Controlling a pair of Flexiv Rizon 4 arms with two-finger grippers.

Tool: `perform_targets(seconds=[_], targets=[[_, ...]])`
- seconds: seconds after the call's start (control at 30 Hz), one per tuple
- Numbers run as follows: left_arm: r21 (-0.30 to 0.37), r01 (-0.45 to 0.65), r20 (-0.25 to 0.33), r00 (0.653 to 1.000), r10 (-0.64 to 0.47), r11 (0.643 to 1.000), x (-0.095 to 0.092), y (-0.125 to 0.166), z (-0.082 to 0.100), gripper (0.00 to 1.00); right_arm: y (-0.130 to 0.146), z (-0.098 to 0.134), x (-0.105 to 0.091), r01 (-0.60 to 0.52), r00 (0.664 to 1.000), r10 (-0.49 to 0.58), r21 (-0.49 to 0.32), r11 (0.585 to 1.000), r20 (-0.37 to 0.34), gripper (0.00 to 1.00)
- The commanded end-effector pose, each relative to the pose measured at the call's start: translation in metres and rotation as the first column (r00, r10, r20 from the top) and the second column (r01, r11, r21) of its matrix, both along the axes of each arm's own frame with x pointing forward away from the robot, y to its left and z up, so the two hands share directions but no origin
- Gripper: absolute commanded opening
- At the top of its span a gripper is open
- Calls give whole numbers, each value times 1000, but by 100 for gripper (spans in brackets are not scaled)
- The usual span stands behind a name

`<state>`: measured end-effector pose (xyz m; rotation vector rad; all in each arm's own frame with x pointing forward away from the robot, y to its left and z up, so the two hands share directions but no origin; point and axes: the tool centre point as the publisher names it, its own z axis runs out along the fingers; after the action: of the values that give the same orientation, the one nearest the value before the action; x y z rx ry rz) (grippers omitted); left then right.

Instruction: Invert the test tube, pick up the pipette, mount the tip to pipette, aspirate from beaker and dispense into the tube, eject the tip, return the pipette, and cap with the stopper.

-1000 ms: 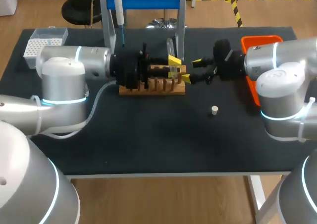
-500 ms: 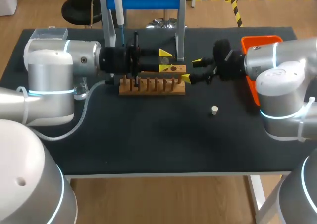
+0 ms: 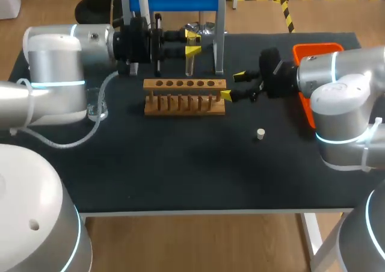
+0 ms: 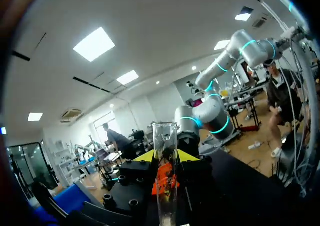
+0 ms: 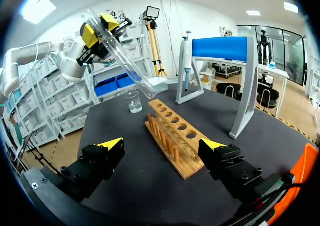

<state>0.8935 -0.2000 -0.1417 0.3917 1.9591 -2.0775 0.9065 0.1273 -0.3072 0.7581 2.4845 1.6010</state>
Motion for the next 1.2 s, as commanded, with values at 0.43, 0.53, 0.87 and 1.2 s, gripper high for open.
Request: perform_targets(seconds=[0.43, 0.53, 0.87, 1.2], targets=[[-31, -157, -370, 919, 135, 987, 36, -11, -10, 0, 0, 1, -1, 1, 1000, -1, -1, 1000, 0, 100], [-35, -169, -373, 917, 144, 985, 42, -11, -13, 0, 0, 1, -1, 1, 1000, -1, -1, 1000, 0, 100], [-27, -153, -350, 927, 134, 988, 58, -15, -18, 0, 0, 1, -1, 1, 1000, -1, -1, 1000, 0, 100], [-1, -144, -305, 942, 137, 990, 63, -13, -17, 0, 0, 1, -1, 1, 1000, -1, -1, 1000, 0, 100]])
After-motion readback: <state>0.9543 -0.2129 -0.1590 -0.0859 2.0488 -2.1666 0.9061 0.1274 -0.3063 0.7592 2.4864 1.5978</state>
